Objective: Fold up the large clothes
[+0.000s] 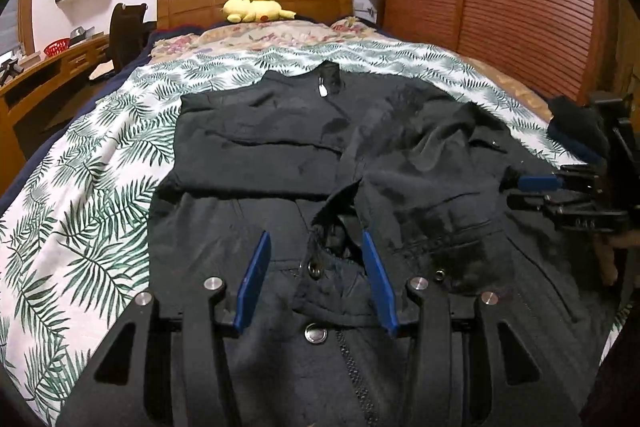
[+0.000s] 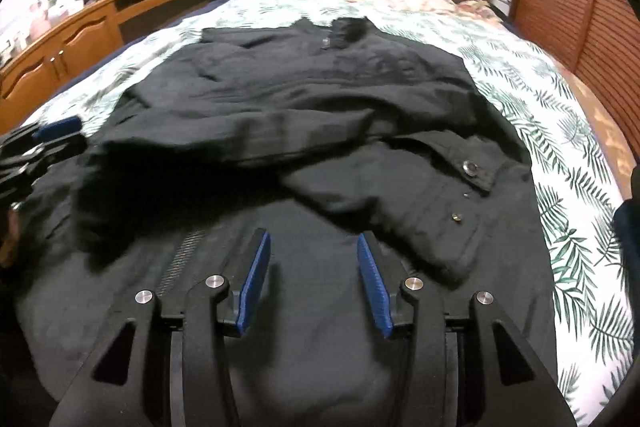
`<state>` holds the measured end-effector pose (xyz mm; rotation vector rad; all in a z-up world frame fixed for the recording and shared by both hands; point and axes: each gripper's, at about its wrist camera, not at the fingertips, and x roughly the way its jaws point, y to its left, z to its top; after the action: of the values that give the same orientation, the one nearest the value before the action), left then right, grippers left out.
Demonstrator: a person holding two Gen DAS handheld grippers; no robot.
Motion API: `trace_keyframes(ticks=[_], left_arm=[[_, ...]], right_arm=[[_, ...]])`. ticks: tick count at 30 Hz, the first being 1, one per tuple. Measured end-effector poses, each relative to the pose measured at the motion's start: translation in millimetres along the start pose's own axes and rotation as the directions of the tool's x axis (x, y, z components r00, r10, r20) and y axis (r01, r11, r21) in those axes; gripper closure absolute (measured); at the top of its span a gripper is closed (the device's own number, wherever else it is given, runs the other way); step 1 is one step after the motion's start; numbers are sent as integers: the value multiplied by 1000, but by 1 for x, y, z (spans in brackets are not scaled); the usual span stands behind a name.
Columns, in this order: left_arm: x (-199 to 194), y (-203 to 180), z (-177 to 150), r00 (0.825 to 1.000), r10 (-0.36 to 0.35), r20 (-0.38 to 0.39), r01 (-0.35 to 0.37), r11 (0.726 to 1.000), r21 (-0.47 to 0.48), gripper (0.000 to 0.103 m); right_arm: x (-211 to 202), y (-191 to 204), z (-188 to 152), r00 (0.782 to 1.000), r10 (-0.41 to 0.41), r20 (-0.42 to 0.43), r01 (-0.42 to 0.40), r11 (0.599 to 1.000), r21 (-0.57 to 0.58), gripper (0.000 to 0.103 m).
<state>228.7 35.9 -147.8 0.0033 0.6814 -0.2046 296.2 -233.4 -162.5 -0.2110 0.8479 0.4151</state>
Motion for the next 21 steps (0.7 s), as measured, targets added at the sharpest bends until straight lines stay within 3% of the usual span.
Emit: trace_keyframes(ticks=[12,21], left_arm=[[21,7,-7,997,6,-83,-10,999,-49,56],[18,4,-11,993,96,-71,-98,994,-38,56]], right_arm=[[14,-33,-14,989,139,42,-144,980,137,52],[16,-18,-12,995,103,19,-104,992,75,50]])
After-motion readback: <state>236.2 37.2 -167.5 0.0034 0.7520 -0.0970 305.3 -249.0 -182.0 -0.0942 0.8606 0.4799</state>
